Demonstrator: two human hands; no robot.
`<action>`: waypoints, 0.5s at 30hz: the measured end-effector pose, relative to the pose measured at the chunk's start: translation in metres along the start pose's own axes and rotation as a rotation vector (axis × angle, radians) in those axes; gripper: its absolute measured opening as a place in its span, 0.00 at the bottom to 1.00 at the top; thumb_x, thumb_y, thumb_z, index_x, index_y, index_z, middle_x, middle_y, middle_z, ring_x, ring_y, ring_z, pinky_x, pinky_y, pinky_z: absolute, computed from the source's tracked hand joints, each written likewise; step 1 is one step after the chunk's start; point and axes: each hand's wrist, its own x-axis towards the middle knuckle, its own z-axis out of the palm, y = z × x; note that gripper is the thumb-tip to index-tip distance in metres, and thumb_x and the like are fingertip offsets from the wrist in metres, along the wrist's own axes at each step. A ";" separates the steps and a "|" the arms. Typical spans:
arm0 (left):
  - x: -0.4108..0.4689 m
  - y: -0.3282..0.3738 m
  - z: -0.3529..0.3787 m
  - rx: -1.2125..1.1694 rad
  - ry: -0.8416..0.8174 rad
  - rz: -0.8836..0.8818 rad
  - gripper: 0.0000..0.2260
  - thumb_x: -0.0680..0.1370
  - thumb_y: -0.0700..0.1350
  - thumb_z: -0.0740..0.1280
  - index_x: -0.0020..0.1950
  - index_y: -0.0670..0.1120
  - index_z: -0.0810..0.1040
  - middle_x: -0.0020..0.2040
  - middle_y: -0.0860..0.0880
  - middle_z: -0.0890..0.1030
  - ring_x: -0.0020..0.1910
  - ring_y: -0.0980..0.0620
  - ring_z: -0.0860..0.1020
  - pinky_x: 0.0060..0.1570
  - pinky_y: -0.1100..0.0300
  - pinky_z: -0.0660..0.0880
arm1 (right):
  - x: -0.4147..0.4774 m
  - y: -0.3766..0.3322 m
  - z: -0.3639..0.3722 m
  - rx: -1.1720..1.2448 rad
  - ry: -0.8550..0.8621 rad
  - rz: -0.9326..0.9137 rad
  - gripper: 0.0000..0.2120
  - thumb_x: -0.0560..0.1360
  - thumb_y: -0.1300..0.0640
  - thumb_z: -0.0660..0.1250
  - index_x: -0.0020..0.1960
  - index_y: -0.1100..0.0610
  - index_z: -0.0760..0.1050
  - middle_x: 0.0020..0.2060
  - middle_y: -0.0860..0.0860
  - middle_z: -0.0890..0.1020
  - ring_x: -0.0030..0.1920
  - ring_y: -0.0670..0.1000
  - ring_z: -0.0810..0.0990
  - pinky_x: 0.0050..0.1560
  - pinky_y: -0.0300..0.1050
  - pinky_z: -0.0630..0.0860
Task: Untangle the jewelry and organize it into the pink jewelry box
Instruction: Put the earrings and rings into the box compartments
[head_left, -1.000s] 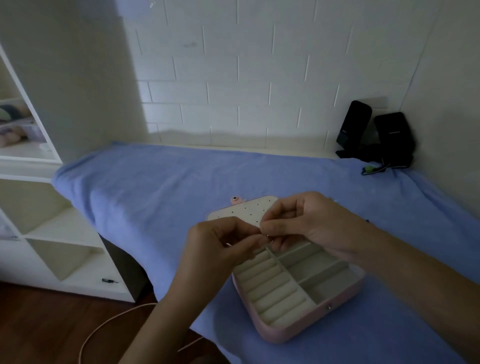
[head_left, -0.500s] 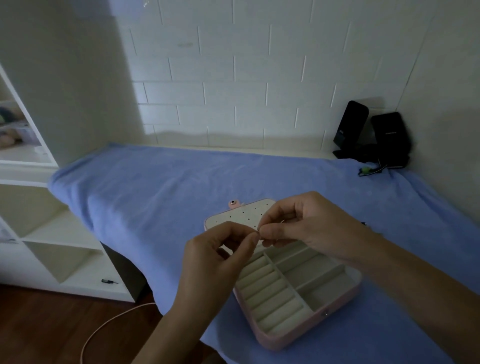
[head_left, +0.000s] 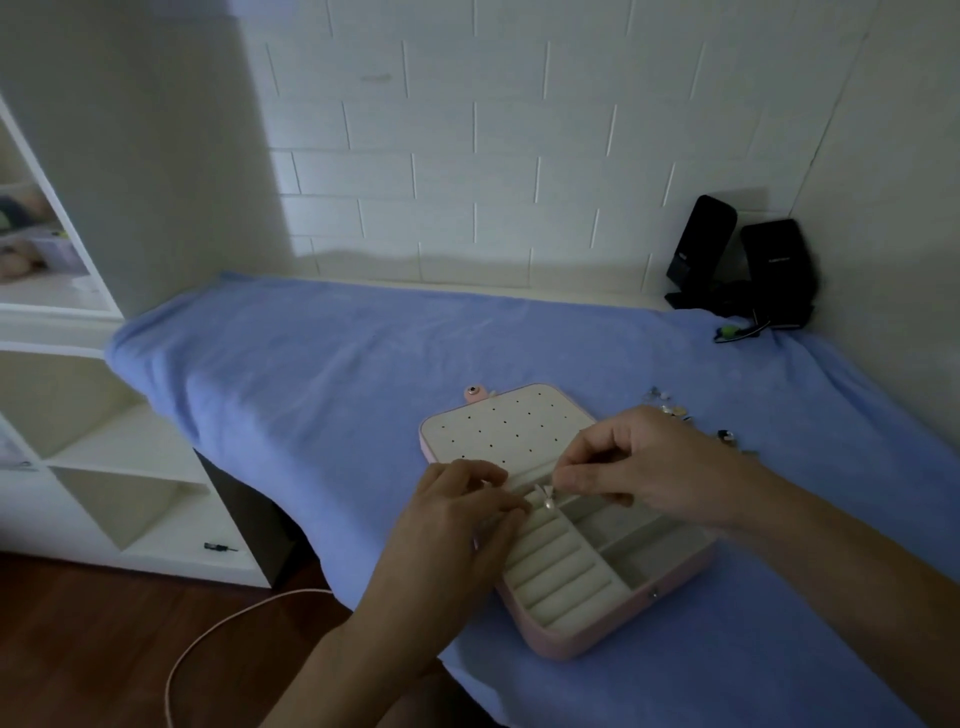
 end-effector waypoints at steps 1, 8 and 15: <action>-0.001 0.001 0.001 0.029 -0.027 0.000 0.18 0.75 0.57 0.55 0.50 0.55 0.83 0.53 0.55 0.79 0.51 0.62 0.68 0.46 0.78 0.62 | -0.001 0.001 0.000 0.009 -0.010 0.018 0.04 0.70 0.53 0.73 0.37 0.52 0.83 0.28 0.50 0.76 0.30 0.47 0.69 0.35 0.40 0.68; 0.001 0.002 0.000 0.235 -0.107 0.032 0.16 0.77 0.54 0.55 0.54 0.57 0.82 0.53 0.52 0.80 0.50 0.52 0.77 0.48 0.69 0.66 | 0.000 0.003 0.001 -0.018 -0.044 0.039 0.12 0.64 0.47 0.74 0.38 0.55 0.83 0.28 0.51 0.74 0.29 0.47 0.67 0.30 0.34 0.64; 0.009 0.002 -0.012 0.258 -0.254 0.125 0.22 0.78 0.59 0.46 0.66 0.59 0.73 0.69 0.52 0.66 0.67 0.51 0.61 0.59 0.67 0.56 | 0.015 0.002 0.011 -0.160 0.001 0.068 0.04 0.72 0.53 0.72 0.39 0.51 0.82 0.28 0.43 0.79 0.29 0.40 0.72 0.32 0.33 0.66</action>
